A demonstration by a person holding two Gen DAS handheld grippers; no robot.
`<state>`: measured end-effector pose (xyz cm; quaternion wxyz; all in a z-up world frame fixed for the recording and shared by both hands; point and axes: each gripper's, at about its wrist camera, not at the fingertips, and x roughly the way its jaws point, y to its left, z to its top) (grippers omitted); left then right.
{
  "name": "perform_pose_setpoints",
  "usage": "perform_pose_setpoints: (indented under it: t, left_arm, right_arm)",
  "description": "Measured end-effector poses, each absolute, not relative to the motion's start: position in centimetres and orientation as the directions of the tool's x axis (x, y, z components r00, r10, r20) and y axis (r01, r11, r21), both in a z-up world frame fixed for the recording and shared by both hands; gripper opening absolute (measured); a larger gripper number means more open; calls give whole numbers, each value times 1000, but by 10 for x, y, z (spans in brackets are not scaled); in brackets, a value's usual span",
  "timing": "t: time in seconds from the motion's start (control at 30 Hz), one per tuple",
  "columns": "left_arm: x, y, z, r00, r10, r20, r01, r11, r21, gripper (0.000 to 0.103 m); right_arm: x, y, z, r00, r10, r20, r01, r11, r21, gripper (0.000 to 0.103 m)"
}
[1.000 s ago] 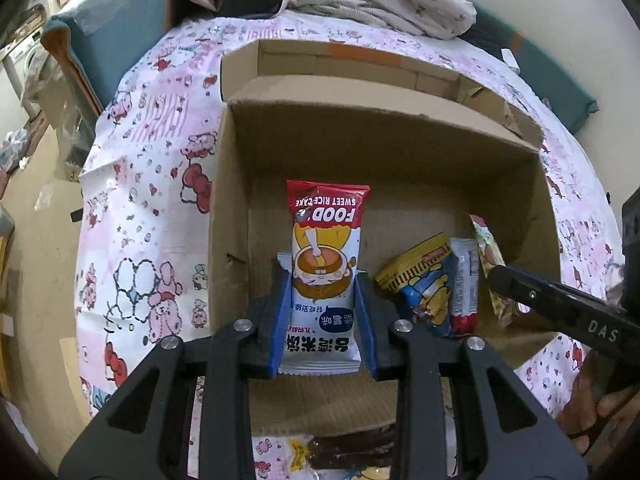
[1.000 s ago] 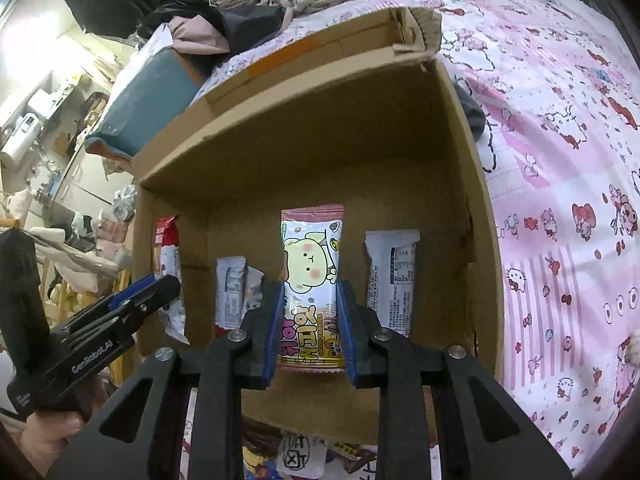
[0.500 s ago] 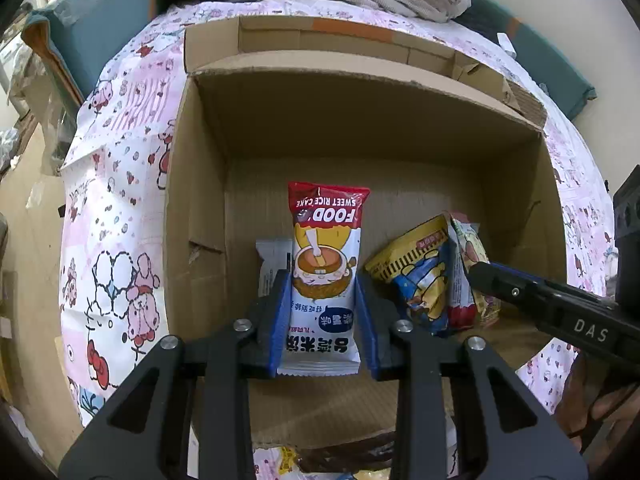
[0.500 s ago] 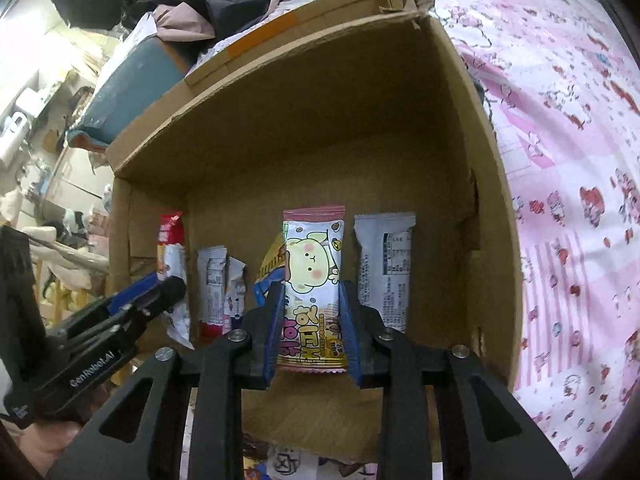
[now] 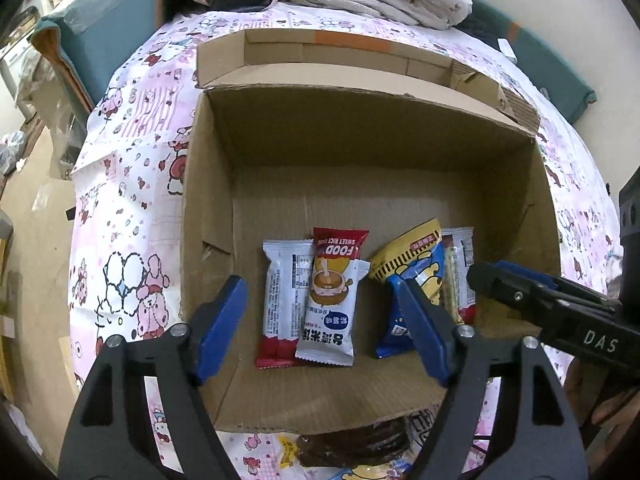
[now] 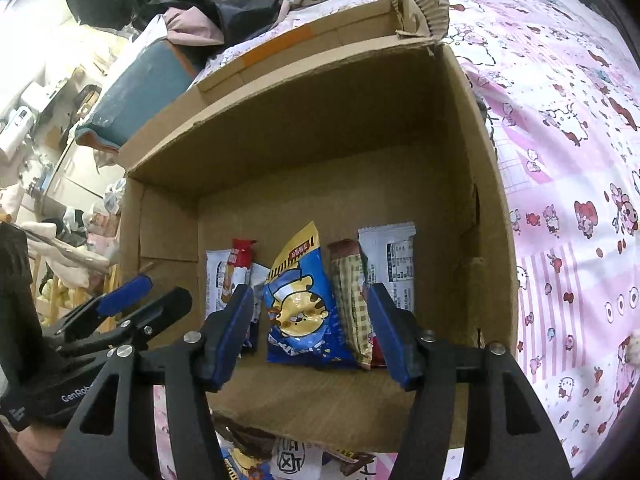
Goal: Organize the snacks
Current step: 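Lower the rice cake packet with the left tool while the right tool lowers the yellow packet, open both, then withdraw both tools from the box back over the snack pile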
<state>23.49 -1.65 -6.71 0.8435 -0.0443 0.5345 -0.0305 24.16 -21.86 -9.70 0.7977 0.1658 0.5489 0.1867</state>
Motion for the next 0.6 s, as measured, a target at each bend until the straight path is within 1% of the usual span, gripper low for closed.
perform_pose_setpoints:
  t: [0.3, 0.6]
  left_arm:
    - [223, -13, -61, 441, -84, -894, -12, 995, -99, 75]
    - [203, -4, -42, 484, -72, -872, -30, 995, -99, 75]
  right_arm:
    - [237, -214, -94, 336, 470, -816, -121, 881, 458, 62]
    - [215, -213, -82, 348, 465, -814, -130, 884, 450, 62]
